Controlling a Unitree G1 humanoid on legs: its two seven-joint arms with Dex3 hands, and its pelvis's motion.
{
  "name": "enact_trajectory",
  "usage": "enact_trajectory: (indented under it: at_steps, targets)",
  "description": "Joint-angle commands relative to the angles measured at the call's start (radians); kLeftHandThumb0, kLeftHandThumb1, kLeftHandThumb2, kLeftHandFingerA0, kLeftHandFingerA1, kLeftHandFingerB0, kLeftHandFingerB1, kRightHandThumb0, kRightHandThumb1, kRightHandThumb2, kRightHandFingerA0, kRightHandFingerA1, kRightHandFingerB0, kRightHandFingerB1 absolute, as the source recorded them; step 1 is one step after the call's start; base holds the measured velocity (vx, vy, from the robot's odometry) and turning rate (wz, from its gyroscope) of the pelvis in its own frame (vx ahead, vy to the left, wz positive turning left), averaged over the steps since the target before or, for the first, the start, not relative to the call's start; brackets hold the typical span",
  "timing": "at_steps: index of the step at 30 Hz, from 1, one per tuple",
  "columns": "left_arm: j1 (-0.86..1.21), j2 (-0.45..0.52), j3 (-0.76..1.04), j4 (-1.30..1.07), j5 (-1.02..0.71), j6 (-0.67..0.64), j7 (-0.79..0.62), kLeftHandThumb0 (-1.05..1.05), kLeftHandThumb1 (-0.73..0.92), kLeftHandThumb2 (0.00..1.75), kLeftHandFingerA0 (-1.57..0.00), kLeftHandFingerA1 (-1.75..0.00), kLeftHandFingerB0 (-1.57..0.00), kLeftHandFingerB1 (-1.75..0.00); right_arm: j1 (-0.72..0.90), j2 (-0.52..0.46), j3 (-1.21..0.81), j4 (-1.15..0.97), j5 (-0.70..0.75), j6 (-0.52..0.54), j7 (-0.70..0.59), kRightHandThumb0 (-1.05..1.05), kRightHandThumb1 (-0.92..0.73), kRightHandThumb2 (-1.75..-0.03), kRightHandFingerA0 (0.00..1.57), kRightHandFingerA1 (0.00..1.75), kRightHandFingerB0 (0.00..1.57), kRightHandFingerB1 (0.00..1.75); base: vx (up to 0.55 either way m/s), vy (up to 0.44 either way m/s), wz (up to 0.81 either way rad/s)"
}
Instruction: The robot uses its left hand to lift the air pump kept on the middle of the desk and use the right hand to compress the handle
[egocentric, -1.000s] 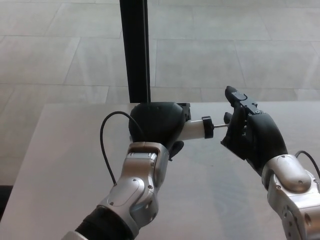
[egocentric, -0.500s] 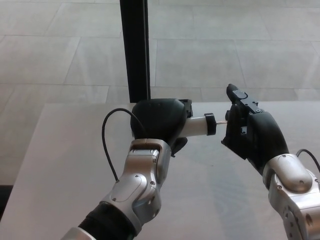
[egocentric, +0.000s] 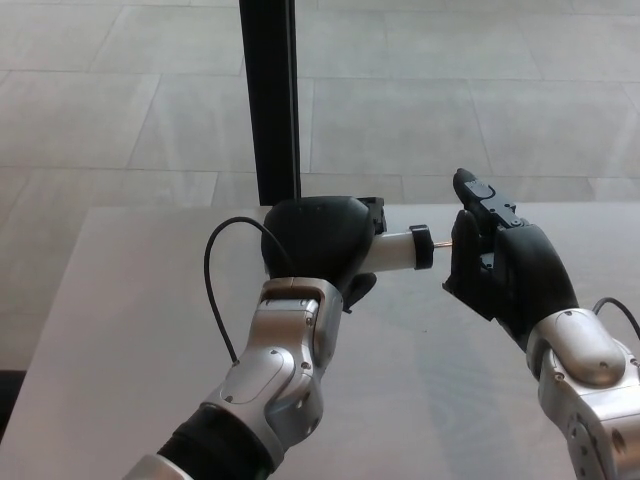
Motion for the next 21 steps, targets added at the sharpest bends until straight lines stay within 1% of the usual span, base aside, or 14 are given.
enact_trajectory:
  at_steps: [1, 20, 21]
  targets:
    - [-0.010, 0.003, 0.004, 0.005, -0.008, 0.019, 0.019, -0.35, 0.78, 0.73, -0.95, -1.68, -0.83, -1.05, 0.006, -0.013, -0.005, -0.010, -0.005, 0.006, 0.001, -0.98, -0.92, -0.95, 0.00, 0.00, 0.00, 0.00, 0.00, 0.000, 0.00]
    - [-0.011, 0.004, 0.001, 0.005, -0.012, 0.021, 0.020, -0.35, 0.78, 0.73, -0.95, -1.68, -0.83, -1.05, 0.006, -0.013, -0.005, -0.010, -0.005, 0.006, 0.001, -0.98, -0.92, -0.95, 0.00, 0.00, 0.00, 0.00, 0.00, 0.000, 0.00]
    - [-0.012, 0.003, -0.001, 0.005, -0.007, 0.032, 0.021, -0.36, 0.80, 0.71, -0.98, -1.74, -0.84, -1.21, 0.008, -0.015, -0.005, -0.011, -0.007, 0.007, 0.001, -1.02, -0.92, -0.96, 0.00, 0.00, 0.00, 0.00, 0.00, 0.000, 0.00]
